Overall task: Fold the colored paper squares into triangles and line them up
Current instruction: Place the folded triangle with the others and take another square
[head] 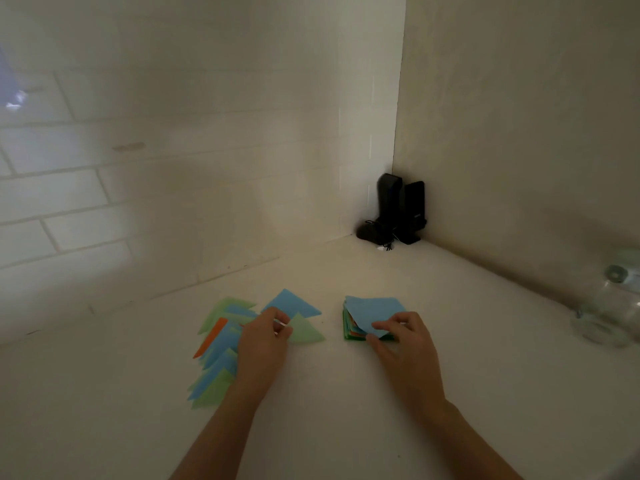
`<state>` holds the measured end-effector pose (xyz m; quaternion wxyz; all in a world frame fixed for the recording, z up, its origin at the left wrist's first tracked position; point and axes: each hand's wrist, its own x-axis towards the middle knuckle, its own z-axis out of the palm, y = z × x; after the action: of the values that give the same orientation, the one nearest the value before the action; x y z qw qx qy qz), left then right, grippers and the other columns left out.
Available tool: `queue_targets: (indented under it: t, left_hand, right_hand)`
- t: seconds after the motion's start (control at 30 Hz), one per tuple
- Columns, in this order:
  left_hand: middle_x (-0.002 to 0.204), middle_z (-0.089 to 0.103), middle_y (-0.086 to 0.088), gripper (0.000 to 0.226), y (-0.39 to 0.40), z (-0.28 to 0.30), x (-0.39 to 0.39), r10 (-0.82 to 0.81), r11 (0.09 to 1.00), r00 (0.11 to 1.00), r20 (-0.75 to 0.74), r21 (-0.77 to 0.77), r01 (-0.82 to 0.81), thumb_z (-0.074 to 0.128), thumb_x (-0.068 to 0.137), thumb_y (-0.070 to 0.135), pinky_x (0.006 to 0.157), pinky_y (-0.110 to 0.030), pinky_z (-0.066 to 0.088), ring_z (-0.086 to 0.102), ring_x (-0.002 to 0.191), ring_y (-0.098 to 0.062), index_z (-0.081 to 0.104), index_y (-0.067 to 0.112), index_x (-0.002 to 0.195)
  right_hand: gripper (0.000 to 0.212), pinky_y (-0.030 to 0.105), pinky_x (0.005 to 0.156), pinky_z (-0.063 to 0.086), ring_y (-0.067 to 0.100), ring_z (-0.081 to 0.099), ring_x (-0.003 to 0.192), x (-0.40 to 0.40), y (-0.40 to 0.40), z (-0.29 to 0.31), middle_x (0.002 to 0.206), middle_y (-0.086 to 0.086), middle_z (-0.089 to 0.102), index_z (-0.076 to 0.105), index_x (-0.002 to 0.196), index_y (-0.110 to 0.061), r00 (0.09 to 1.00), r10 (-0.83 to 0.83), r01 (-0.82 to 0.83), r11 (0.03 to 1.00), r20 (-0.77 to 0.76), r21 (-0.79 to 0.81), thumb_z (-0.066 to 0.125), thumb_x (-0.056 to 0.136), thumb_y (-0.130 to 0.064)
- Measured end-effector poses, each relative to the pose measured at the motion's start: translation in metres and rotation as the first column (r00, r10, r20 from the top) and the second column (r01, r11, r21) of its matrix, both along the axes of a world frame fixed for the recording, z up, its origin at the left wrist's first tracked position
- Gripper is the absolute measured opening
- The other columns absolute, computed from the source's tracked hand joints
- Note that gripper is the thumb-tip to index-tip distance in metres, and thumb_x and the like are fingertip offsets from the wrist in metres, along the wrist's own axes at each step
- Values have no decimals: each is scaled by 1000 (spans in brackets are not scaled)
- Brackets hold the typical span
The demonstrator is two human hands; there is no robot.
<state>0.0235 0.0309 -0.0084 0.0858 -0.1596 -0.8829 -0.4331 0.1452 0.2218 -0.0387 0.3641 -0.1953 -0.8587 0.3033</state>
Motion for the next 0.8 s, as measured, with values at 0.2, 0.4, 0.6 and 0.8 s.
queue_targets:
  t: [0.2,0.4,0.6,0.8]
  left_hand:
    - [70,56,2,17,13,1,-34,-7,999,1000,-25,-48,6,68,80,8,63,-27,36,53,70,-19,56,19,79]
    - [86,56,-2,10,19,-14,-45,6,982,996,-93,-189,-24,66,83,11,68,-32,38,54,82,-22,57,17,83]
    - [83,56,-10,12,18,-9,-28,28,992,961,-276,-109,-60,69,77,2,66,-40,44,55,79,-32,62,11,81]
    - [99,50,10,23,17,-11,49,-278,952,875,-396,11,307,64,79,6,84,-6,32,46,92,-6,59,18,98]
  right_hand:
    - [7,23,62,47,9,53,81,-3,0,-5,94,-10,51,71,79,-22,999,-37,38,995,-10,96,77,75,-20]
    - [13,28,52,49,17,55,82,-4,-4,-8,93,-3,54,64,77,-16,999,-30,24,960,17,280,76,74,-15]
    - [9,25,63,47,16,54,87,-1,-4,-7,96,-3,54,65,79,-15,1000,-23,27,975,-20,222,73,77,-13]
    - [7,34,66,42,17,55,83,20,-13,4,85,-10,59,60,73,-26,999,-14,26,948,-41,318,57,75,-32]
